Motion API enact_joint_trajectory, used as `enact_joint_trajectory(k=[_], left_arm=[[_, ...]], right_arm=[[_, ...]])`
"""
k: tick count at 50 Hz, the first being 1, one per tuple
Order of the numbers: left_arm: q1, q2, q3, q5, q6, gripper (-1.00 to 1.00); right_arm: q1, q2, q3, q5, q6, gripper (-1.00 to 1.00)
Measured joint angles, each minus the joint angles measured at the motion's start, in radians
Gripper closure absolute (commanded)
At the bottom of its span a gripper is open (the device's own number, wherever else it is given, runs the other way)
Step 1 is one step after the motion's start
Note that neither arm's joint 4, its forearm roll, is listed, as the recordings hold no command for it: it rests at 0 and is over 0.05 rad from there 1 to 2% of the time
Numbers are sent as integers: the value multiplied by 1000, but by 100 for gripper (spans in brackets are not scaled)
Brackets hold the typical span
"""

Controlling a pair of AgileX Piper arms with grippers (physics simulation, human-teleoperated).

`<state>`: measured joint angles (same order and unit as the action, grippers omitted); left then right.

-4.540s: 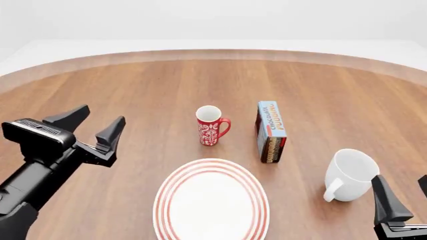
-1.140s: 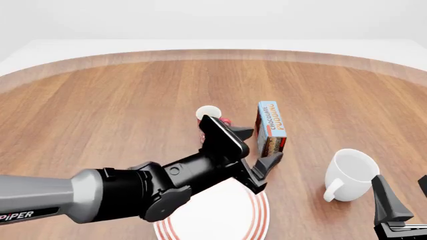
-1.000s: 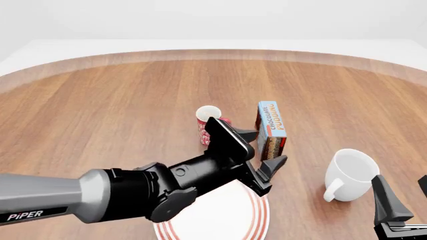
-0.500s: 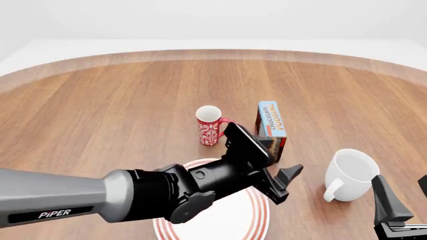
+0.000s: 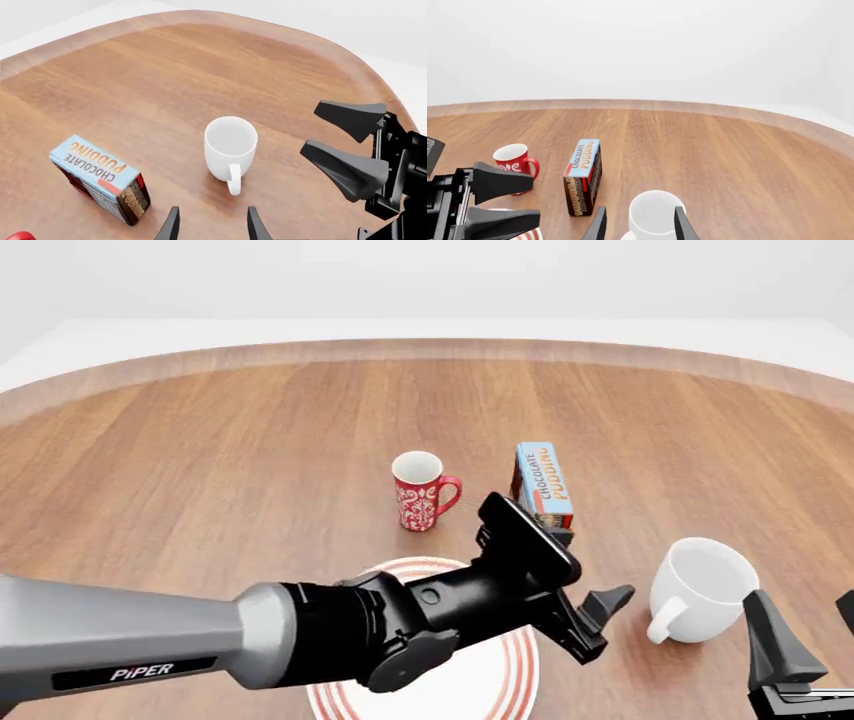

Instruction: Pick up the white mug and put it on the plate, and put the chocolate pudding to the right of the plate.

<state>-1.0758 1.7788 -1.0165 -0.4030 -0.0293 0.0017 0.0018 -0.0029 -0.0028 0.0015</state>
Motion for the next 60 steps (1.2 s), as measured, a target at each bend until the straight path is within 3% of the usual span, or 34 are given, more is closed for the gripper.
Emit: enact_joint_trajectory(k=[29,60], left_arm=[[-48,40,-47,46,-29,-100],[-46,114,-161,141,-19,-100]], right_arm=[[0,0,0,0,0,-100],[1,0,0,1,6,-100]])
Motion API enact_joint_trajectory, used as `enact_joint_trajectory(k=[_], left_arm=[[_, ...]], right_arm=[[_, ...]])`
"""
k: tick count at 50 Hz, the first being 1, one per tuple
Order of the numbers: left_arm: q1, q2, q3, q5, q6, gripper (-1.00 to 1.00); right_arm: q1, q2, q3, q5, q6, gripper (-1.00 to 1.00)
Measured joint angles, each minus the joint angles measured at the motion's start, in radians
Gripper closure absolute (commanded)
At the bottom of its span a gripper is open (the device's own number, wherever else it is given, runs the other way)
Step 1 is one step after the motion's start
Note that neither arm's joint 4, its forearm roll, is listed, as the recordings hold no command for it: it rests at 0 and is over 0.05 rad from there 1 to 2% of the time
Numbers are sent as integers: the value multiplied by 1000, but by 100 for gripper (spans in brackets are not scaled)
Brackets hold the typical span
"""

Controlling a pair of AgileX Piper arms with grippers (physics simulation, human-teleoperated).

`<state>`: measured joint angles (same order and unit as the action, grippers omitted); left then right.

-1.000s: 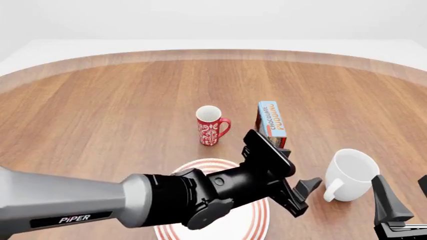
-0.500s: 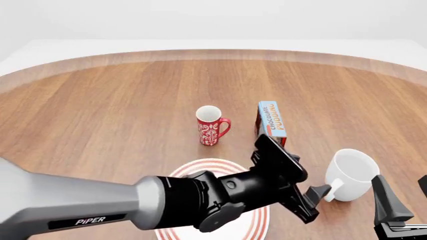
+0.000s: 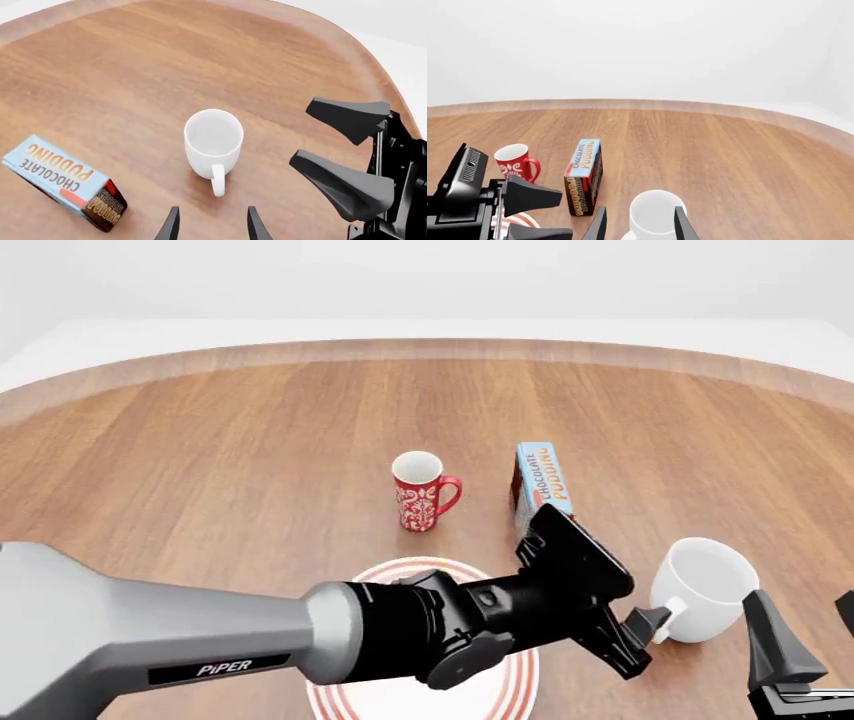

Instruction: Pick up the white mug and put it on the plate, and put the chocolate pudding to the right of the plate.

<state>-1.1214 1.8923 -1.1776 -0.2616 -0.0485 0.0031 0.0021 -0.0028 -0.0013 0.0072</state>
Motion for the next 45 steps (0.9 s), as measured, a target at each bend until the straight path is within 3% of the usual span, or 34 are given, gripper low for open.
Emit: enact_joint_trajectory(k=[45], left_arm=[[-1,118,-161,138,23,-100]], right_arm=[[2,-1,0,1,4,-100]])
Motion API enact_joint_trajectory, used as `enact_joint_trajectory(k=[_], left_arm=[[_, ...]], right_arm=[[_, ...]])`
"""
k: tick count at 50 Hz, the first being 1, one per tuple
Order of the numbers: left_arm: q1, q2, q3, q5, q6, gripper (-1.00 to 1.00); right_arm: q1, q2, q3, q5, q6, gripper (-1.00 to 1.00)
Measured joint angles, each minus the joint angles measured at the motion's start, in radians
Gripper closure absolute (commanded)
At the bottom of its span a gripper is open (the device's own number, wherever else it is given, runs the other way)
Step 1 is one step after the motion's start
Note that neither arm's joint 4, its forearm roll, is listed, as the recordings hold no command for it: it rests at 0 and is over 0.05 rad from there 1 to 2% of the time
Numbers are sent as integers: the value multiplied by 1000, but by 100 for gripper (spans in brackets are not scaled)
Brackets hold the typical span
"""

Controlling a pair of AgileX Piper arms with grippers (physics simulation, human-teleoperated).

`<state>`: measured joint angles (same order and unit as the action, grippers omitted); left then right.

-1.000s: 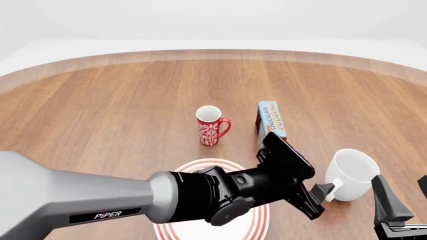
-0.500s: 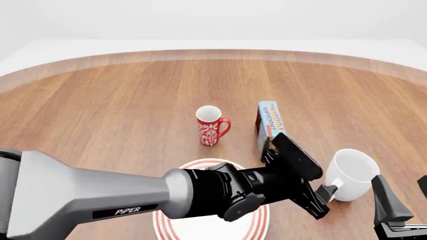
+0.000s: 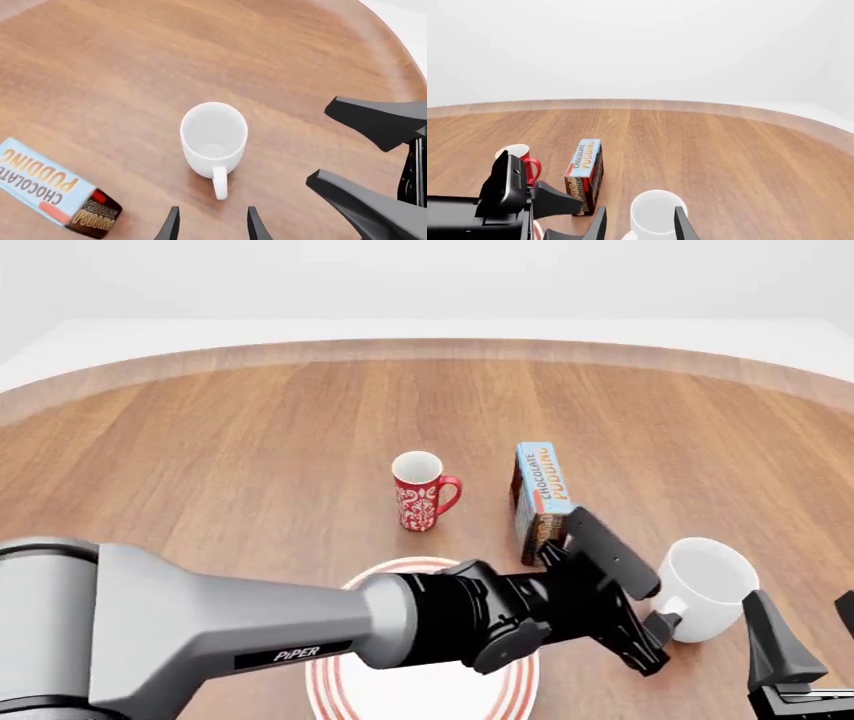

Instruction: Pick up the white mug and put it on the plate, and put the chocolate pudding to the right of the plate.

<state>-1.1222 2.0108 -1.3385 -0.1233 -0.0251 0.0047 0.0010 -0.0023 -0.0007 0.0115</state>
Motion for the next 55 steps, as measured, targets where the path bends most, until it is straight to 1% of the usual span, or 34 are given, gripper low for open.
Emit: enact_joint_trajectory(k=[32,55], left_arm=[[-3,103,-138,110,19,-100],[8,180,-247,200,46,-100]], right_arm=[[1,1,0,2,5,-100],[2,0,-7,8,7,-100]])
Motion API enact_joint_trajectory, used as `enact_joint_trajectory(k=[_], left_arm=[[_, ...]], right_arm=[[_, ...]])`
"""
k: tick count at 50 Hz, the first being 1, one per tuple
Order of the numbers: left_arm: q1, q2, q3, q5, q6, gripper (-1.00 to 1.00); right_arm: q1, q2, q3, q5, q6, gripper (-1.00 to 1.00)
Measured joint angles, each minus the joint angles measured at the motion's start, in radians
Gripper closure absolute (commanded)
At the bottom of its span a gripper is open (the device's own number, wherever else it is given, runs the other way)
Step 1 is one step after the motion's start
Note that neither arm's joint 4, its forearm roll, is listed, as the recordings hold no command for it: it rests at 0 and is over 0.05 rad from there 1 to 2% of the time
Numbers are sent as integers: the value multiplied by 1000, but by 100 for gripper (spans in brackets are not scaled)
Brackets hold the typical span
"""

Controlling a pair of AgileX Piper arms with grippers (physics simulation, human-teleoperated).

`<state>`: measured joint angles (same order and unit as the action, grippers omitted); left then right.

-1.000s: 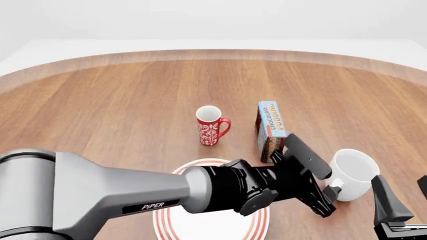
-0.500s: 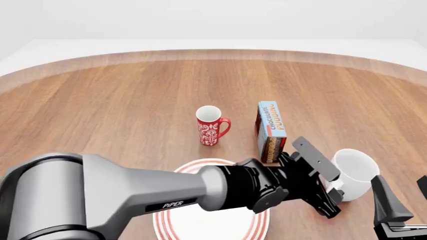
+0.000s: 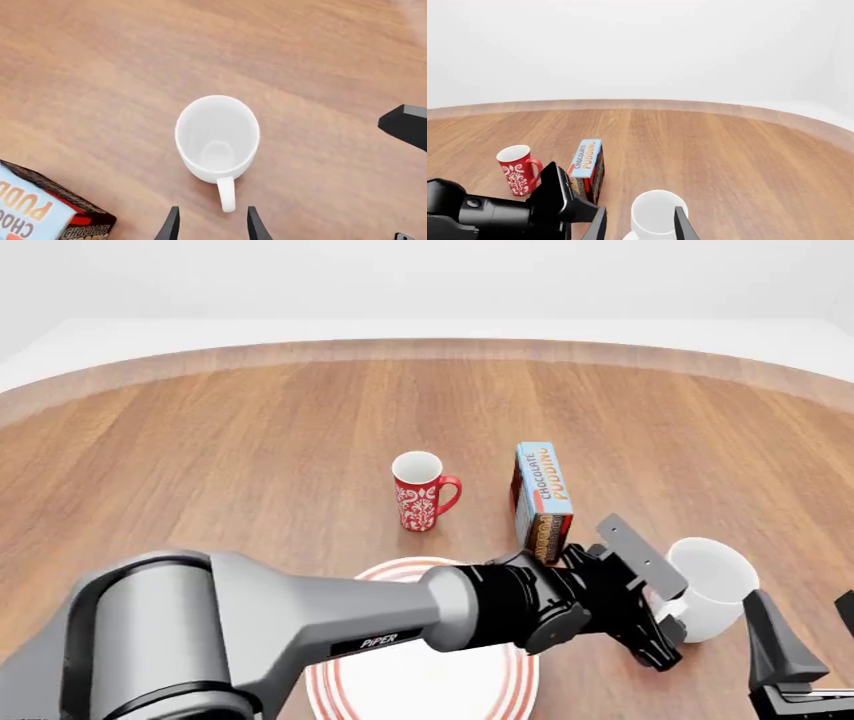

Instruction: Pick up the white mug and put it on the plate, and put the chocolate pudding to the right of the plate.

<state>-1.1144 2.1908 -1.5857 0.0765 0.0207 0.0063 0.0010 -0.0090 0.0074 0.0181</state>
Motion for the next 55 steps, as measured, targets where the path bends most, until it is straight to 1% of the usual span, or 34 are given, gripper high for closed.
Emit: enact_joint_trajectory(k=[16,55], left_arm=[[1,43,-58,44,15,-100],[-6,103,-136,88,27,-100]], right_arm=[[1,0,-2,2,1,-100],[1,0,1,0,4,-100]])
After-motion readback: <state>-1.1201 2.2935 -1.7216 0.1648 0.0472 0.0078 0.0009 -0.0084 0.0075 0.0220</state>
